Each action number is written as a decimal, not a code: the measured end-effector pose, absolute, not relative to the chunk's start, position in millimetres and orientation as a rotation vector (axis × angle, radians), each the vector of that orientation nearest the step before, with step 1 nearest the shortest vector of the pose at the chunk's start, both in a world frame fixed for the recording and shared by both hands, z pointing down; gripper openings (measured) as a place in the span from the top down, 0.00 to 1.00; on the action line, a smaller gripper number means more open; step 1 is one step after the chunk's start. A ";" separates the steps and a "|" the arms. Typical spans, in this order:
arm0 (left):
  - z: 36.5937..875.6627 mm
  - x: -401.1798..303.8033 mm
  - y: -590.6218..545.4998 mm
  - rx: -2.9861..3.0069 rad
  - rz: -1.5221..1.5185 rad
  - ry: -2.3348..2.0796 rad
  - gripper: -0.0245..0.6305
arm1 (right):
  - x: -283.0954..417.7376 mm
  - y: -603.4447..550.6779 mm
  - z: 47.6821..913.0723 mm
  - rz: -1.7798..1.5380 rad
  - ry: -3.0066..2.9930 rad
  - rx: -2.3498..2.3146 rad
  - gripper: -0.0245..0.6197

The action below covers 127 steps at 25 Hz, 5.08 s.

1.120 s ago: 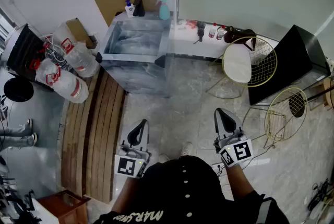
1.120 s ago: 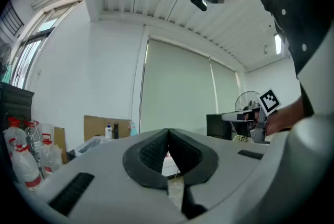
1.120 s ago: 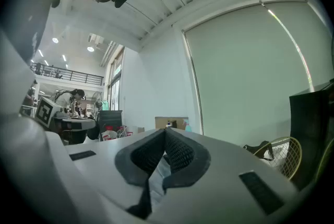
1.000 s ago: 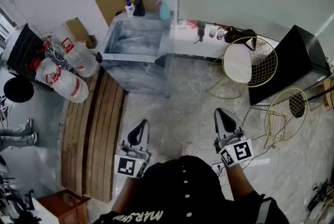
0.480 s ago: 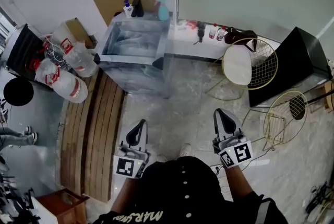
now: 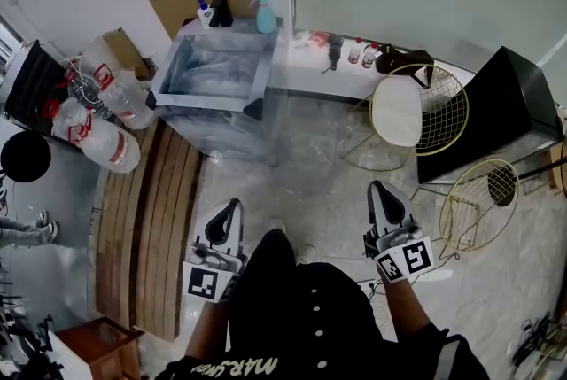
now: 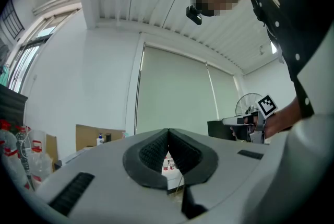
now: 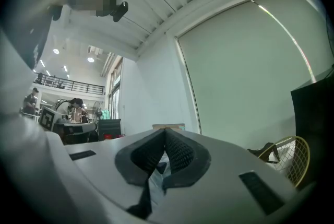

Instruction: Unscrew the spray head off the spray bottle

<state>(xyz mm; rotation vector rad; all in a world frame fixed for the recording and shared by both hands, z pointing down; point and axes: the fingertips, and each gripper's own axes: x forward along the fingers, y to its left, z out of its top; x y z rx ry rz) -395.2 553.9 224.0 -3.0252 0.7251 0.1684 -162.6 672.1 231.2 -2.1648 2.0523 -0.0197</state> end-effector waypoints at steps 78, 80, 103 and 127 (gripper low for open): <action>330.8 14.4 18.4 -2.982 -0.205 1.253 0.93 | 183.5 26.6 296.0 -0.211 2.760 -1.548 0.95; 337.0 11.1 12.5 -2.981 -0.229 1.237 0.93 | 171.9 18.2 300.7 -0.228 2.780 -1.538 0.95; 464.7 45.3 -97.2 -3.015 -0.523 1.200 0.39 | 114.4 -69.5 341.2 -0.210 2.933 -1.385 0.94; 489.6 62.9 -115.4 -3.003 -0.565 1.151 0.37 | 41.6 -104.3 337.0 -0.185 3.290 -0.958 0.76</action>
